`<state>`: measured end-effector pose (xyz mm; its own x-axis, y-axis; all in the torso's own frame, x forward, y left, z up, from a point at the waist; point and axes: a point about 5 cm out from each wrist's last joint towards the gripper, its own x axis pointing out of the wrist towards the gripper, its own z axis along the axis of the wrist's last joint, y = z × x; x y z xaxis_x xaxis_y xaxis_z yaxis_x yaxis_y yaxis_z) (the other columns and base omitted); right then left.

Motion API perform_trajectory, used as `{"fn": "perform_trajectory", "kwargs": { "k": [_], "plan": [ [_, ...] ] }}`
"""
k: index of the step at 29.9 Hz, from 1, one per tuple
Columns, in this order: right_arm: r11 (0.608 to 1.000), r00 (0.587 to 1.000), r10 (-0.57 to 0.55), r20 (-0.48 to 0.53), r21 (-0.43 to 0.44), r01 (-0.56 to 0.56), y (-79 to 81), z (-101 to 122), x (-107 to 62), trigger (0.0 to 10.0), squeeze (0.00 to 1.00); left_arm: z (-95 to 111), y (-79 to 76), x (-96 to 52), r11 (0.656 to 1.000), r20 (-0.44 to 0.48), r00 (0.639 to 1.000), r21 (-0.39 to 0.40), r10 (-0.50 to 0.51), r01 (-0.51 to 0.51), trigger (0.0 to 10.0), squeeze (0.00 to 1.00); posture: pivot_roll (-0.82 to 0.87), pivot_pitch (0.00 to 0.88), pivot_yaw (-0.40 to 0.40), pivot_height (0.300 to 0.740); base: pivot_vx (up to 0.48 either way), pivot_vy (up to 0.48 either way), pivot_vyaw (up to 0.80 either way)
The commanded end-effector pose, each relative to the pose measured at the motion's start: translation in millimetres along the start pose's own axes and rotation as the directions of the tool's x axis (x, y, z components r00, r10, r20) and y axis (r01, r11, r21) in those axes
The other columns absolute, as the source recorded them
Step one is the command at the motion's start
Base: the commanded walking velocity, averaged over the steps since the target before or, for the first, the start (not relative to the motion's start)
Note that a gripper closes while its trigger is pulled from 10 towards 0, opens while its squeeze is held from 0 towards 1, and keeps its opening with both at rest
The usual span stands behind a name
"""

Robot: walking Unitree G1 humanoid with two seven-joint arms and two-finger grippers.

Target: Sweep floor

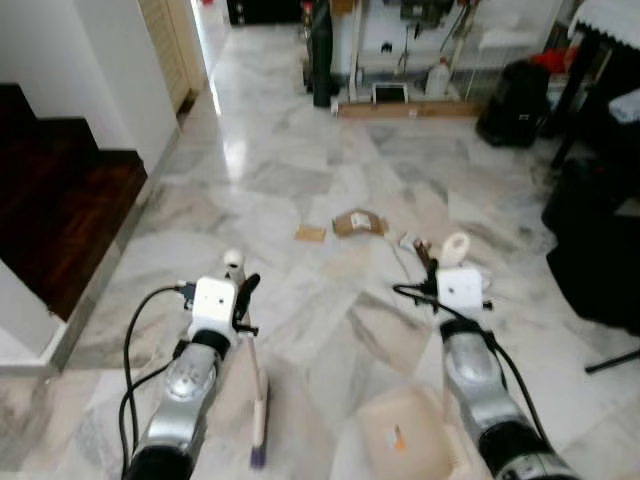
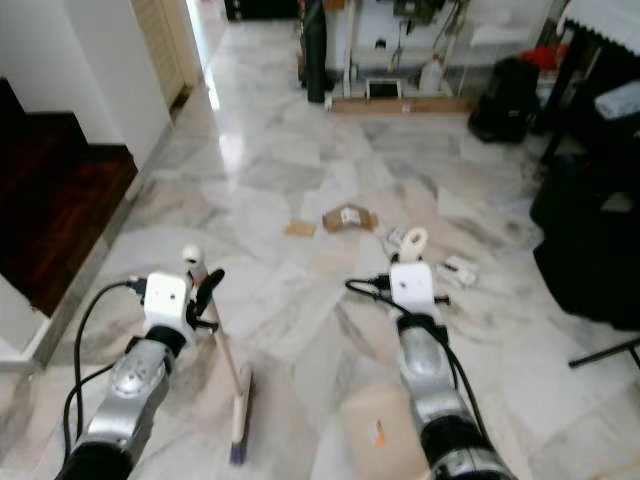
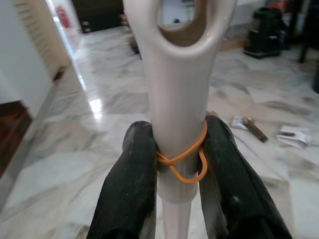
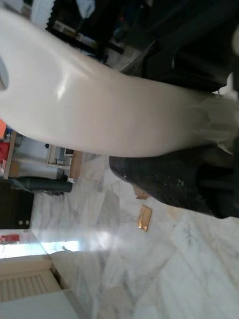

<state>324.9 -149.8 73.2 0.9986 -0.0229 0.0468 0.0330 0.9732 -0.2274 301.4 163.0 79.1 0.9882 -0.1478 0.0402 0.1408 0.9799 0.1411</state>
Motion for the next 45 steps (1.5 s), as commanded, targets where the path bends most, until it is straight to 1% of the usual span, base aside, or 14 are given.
{"fn": "perform_trajectory", "kwargs": {
  "k": [1, 7, 10, 13, 30, 45],
  "plan": [
    [1.000, 0.999, -0.014, 0.037, -0.007, 0.014, -7.9, 7.5, 4.5, 10.0, 0.00, 10.6, -2.3, 4.7, 1.000, 0.048, 0.999, 0.009, -0.005, 0.004, 10.0, 0.00, 0.06, 0.000, 0.028, 0.740, 0.274, 0.000, 0.00],
    [0.999, 0.999, 0.022, 0.045, -0.025, -0.021, -2.9, 7.0, 2.3, 10.0, 0.00, 9.7, -2.6, 3.7, 1.000, 0.047, 0.999, 0.011, -0.003, 0.003, 10.0, 0.00, 0.06, 0.000, 0.028, 0.740, 0.272, 0.000, 0.00],
    [0.999, 0.998, 0.031, 0.049, -0.032, -0.029, -0.9, 7.1, 1.8, 10.0, 0.00, 9.3, -2.8, 3.2, 1.000, 0.047, 0.999, 0.011, -0.005, 0.004, 10.0, 0.00, 0.06, 0.000, 0.028, 0.740, 0.273, 0.000, 0.60],
    [1.000, 0.998, 0.030, 0.051, -0.007, -0.030, -0.3, 7.7, 1.8, 10.0, 0.00, 9.1, -3.2, 3.1, 1.000, 0.046, 0.999, 0.011, -0.006, 0.006, 10.0, 0.00, 0.06, 0.000, 0.028, 0.740, 0.273, 0.000, 0.15],
    [0.999, 0.997, 0.047, 0.064, 0.009, -0.048, 2.4, 8.0, 0.1, 10.0, 0.00, 7.7, -6.1, 1.8, 1.000, 0.044, 0.999, 0.011, -0.014, 0.014, 10.0, 0.00, 0.06, 0.000, 0.031, 0.740, 0.272, 0.000, 0.00],
    [0.999, 0.997, 0.047, 0.060, 0.013, -0.047, 1.8, 8.5, 1.4, 10.0, 0.00, 8.9, -5.0, 3.0, 1.000, 0.044, 0.999, 0.015, -0.013, 0.012, 10.0, 0.00, 0.07, 0.000, 0.032, 0.740, 0.274, 0.000, 0.00]
  ]
}}
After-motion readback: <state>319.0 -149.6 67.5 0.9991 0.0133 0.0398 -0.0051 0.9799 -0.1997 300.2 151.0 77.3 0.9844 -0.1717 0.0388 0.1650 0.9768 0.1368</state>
